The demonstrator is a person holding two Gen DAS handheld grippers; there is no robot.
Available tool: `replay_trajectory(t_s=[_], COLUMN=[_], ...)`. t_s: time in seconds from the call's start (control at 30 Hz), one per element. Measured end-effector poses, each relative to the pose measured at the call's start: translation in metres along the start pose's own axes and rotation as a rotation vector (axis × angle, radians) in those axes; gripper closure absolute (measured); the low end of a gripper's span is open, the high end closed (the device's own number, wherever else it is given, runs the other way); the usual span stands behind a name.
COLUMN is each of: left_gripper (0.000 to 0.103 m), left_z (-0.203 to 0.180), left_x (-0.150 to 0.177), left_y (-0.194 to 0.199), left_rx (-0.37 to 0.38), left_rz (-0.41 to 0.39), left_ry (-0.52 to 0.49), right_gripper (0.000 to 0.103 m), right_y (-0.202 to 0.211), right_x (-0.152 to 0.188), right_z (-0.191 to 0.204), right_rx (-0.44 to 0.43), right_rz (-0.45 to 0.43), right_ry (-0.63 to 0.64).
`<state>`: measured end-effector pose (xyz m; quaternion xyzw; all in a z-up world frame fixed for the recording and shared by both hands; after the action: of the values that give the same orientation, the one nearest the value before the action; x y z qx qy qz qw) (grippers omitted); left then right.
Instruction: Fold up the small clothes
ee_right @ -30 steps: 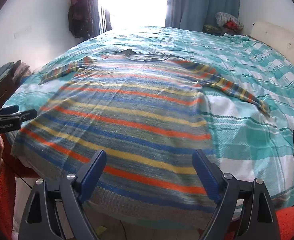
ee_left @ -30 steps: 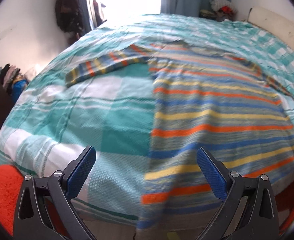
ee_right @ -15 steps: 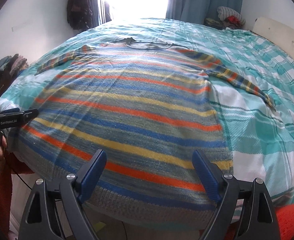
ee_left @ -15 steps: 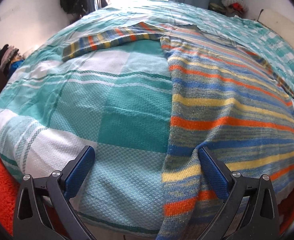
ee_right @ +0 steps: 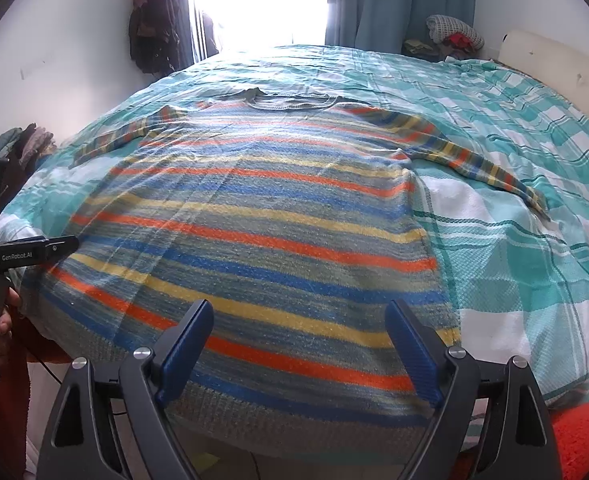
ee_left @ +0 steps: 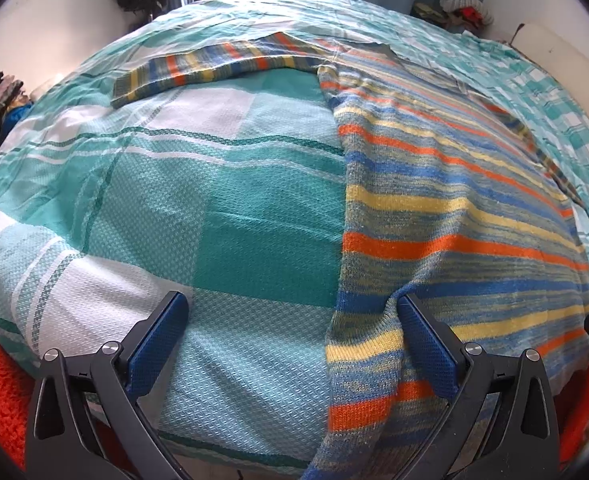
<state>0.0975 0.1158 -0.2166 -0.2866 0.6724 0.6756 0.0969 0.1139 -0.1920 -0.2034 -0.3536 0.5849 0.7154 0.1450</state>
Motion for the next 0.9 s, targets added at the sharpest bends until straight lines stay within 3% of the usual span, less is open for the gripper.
replay_trajectory(t_s=[0.63,0.9], left_gripper=[0.0,0.001], left_z=[-0.002,0.012], left_x=[0.002,-0.008], left_y=[0.003,0.024], left_rx=[0.0,0.045], left_rz=[-0.017,-0.084], left_ry=[-0.04,0.053], right_gripper=[0.016,0.016], right_y=[-0.008,-0.006], right_x=[0.001,-0.002], right_z=[0.001,-0.005], right_rx=[-0.035,-0.076], right_rz=[0.017,0.024], right_ry=[-0.012,-0.058])
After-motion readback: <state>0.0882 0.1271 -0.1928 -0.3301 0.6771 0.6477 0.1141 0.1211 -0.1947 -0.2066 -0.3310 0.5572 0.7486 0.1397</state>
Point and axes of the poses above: each gripper's, at about its wrist camera, not at the fingertips, and y roughly against the way its jaws point, z to its left, x to its underside, the point moved 3 cm from there along -y, roughly the way its jaws point, and after that the axes turned 2 degrees about -x, right-handed, at the moved point
